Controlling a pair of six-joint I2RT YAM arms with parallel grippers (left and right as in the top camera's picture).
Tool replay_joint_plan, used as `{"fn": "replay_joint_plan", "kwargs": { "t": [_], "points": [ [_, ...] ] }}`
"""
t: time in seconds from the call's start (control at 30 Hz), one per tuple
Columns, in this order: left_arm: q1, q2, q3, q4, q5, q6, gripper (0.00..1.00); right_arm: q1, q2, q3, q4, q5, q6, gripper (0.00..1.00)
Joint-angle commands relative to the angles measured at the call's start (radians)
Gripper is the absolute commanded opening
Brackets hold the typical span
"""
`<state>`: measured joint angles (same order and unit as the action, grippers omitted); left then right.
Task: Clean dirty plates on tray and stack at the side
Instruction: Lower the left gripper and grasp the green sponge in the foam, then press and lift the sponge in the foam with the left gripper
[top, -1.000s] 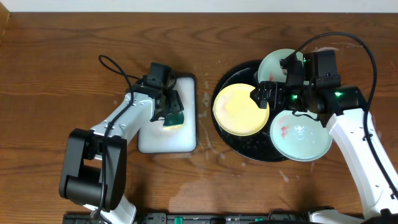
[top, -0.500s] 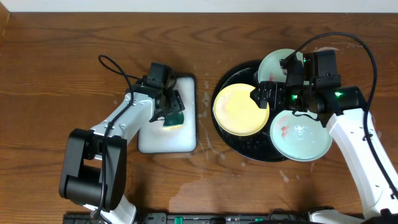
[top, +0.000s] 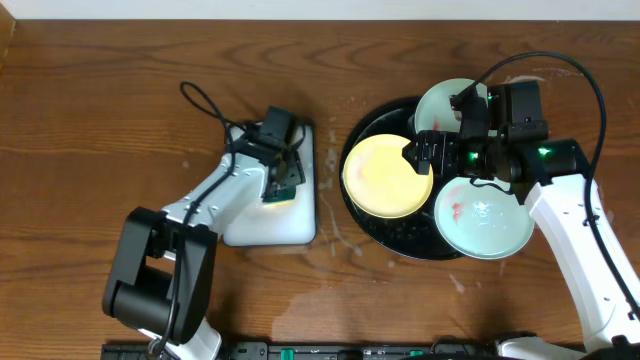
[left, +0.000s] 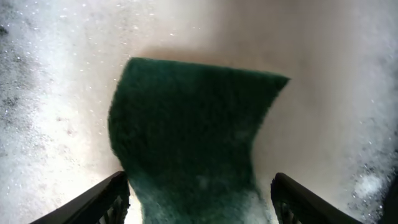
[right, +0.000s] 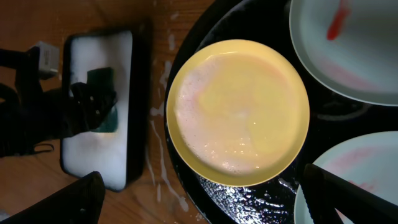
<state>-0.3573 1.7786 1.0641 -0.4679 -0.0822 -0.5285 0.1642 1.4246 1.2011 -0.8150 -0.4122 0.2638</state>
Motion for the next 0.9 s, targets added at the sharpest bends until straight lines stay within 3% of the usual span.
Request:
{"fn": "replay_joint_plan", "kwargs": {
  "t": [0.0,0.5,0.73,0.87],
  "points": [
    [-0.001,0.017,-0.015,-0.005,-0.069,-0.046,0.74,0.008,-0.009,0.001,-0.005,-0.011,0.013,0.99],
    [-0.001,0.072,-0.015,0.003,-0.039,-0.113,0.71,0.008,-0.009,0.0,-0.048,-0.011,0.013,0.99],
    [0.018,0.032,-0.011,-0.002,-0.042,-0.112,0.36,0.008,-0.009,0.0,-0.05,-0.011,0.013,0.99],
    [0.036,-0.042,-0.008,-0.013,-0.042,-0.112,0.27,0.008,-0.009,0.0,-0.049,-0.011,0.013,0.99]
  ]
}}
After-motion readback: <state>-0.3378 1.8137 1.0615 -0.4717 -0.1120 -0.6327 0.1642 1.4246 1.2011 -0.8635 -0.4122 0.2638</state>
